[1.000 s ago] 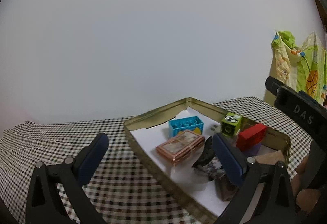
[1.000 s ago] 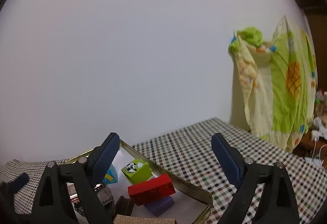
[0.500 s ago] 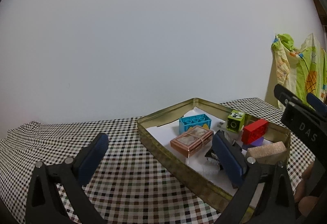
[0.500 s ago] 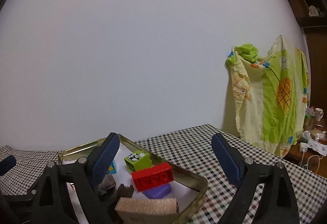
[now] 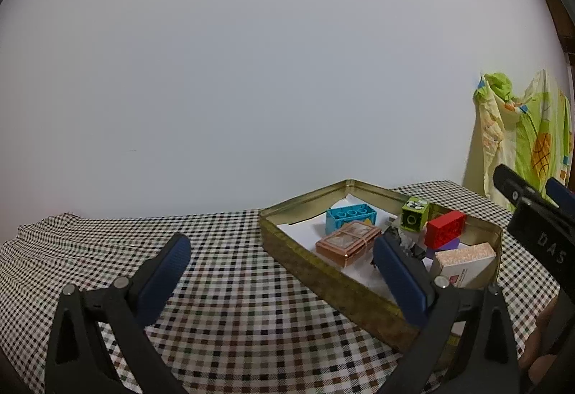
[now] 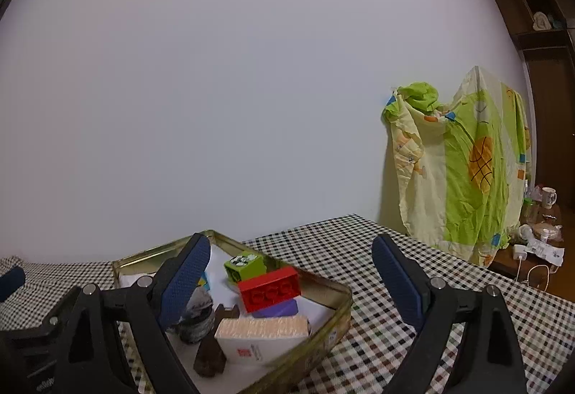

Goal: Organize rigid objects

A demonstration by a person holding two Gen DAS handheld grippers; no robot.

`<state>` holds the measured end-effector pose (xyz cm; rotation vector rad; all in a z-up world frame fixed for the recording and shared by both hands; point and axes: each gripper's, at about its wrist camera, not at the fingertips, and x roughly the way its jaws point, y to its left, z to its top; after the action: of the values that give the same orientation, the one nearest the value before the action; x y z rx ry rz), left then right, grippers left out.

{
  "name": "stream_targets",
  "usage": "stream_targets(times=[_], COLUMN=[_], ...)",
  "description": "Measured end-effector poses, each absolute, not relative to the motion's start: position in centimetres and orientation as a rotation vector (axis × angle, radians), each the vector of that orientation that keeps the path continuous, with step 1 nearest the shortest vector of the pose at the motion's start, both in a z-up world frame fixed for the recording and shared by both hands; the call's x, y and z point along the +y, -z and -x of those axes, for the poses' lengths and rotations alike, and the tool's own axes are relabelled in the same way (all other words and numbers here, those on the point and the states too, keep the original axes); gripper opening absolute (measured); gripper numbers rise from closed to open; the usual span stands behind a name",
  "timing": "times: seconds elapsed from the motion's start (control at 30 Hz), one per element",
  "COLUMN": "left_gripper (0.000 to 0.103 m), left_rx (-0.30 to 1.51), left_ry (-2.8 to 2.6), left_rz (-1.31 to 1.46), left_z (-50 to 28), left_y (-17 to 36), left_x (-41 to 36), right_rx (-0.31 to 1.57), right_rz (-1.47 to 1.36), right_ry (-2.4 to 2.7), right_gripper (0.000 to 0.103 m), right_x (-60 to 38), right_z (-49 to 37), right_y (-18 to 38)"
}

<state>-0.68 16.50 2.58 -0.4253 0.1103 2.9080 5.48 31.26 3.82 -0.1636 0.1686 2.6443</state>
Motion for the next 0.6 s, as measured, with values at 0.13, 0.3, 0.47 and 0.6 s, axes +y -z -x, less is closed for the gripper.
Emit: stream_targets(times=[0.13,0.3,0.47,0.6], left_gripper=[0.103,0.103,0.103,0.103], left_rx=[0.11,0.118,0.107,0.107], left_ry=[-2.911,-2.917,-2.919,-2.921], left_rz=[0.418,0.413,0.42,0.425], left_z=[0.4,0.1,0.0,0.1], left_y=[-2.5,-2.6,-2.6,-2.6], left_x=[16.0,15.5,15.0,15.0], right_rx=[0.146,0.122,0.1,0.094], right_rz=[0.094,0.048,0.042,0.041], right_ry=[-2.653,-2.66,-2.675,-2.682], right_gripper=[0.093,0.093,0.093,0.094], right_x=[30.3,29.6,29.1,29.0], right_z=[-6.6,-7.2,-7.4,-7.5], right_y=[-4.0,-4.1,-4.2,-4.3])
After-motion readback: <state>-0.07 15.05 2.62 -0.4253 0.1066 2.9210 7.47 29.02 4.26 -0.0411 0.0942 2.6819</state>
